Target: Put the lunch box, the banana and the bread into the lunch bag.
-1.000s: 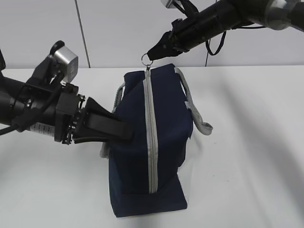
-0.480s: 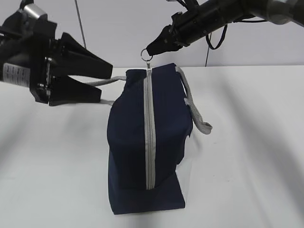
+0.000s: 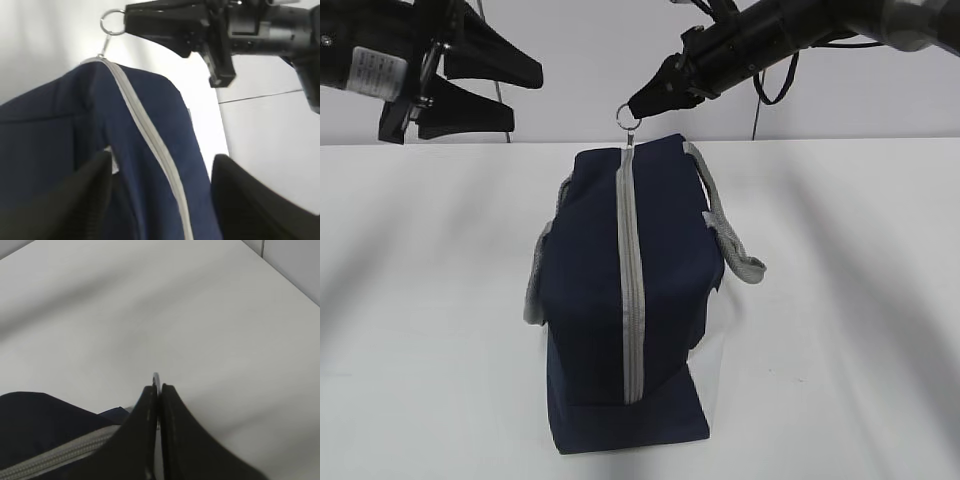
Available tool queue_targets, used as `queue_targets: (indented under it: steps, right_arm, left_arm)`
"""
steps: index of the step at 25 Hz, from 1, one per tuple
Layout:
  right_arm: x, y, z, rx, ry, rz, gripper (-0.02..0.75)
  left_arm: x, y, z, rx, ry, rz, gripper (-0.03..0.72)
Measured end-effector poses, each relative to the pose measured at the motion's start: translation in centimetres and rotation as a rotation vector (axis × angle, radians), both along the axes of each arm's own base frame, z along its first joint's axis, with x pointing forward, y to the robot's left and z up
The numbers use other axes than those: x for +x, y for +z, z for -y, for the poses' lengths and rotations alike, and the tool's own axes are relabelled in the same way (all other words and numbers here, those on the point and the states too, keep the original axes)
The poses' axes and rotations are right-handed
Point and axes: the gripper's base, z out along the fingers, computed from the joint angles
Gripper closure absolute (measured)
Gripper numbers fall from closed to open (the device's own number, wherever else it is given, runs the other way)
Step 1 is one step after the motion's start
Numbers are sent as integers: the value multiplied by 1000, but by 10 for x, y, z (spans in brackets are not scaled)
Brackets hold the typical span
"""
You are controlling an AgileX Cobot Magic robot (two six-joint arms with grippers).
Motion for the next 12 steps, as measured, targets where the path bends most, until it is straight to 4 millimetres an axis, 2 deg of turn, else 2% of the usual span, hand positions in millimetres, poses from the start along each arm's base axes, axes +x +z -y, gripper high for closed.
queue_targets:
  steps: [8, 12]
  right_arm:
    - [0, 0, 1, 0, -3, -1, 754]
    - [0, 0, 1, 0, -2, -2, 754]
  left_arm:
    - [56, -45, 4, 70, 23, -101, 254]
    - [77, -56, 17, 74, 11, -102, 254]
